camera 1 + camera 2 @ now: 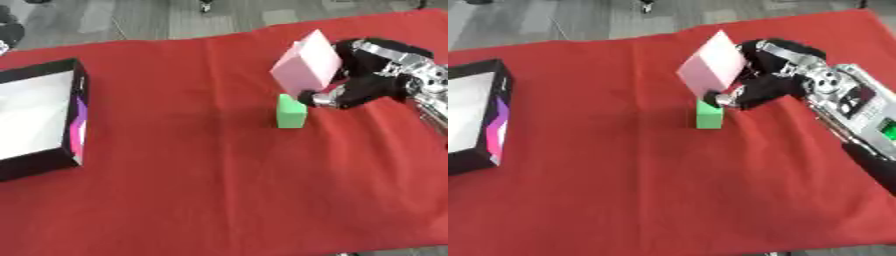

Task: Pick up the objects with one hand, pass them to the other hand, and then place them into the box on the other side of the table.

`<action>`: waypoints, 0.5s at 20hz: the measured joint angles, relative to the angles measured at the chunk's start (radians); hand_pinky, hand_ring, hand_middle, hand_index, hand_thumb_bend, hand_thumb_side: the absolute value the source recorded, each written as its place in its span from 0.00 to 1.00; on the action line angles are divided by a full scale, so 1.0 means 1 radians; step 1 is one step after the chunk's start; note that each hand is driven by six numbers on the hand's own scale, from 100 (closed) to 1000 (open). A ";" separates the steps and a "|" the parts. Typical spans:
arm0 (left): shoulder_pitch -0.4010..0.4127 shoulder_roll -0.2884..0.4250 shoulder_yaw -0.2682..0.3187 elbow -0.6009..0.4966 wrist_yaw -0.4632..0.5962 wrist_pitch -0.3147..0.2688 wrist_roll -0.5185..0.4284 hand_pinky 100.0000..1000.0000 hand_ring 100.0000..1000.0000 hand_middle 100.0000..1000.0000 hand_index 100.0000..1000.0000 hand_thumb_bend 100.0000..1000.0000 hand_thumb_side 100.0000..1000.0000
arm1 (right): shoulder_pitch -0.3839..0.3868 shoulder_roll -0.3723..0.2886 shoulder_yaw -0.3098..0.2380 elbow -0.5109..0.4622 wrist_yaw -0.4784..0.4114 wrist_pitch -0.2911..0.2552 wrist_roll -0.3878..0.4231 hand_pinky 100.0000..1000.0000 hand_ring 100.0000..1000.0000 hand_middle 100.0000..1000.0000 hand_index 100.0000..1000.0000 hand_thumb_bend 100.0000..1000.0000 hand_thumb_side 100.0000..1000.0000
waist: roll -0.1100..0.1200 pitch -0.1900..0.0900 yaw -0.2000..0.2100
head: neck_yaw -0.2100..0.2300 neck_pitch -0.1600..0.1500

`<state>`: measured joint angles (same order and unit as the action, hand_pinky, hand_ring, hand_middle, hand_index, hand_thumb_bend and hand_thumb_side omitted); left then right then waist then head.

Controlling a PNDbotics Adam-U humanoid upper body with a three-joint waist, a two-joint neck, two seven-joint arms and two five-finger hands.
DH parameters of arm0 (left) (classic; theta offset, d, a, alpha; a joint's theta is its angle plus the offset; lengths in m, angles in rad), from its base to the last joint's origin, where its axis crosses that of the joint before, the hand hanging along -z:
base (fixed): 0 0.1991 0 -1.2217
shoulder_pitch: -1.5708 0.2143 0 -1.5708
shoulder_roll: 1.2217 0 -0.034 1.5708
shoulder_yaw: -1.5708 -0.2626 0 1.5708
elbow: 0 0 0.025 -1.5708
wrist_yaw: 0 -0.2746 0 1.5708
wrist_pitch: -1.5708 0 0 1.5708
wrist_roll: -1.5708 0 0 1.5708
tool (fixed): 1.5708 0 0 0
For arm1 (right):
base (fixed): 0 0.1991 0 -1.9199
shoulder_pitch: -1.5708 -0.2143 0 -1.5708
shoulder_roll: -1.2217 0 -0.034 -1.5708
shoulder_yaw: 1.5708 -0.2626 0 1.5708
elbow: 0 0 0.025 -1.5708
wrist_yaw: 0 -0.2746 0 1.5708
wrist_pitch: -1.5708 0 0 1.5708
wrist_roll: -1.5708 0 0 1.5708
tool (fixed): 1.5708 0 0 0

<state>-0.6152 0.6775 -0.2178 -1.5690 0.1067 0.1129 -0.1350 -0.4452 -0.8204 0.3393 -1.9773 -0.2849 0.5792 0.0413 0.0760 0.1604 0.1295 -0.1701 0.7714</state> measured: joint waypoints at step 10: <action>-0.058 0.027 -0.085 -0.241 -0.128 0.133 -0.183 0.82 0.83 0.79 0.85 0.50 0.54 | -0.098 0.155 0.089 0.093 0.211 -0.183 0.036 0.84 0.66 0.47 0.60 0.27 0.00 | 0.021 -0.006 0.022 | -0.029 0.000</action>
<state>-0.6736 0.7040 -0.3027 -1.8100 -0.0216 0.2456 -0.3183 -0.5427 -0.6657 0.4280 -1.8846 -0.0741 0.3960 0.0773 0.0971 0.1544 0.1511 -0.1992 0.7715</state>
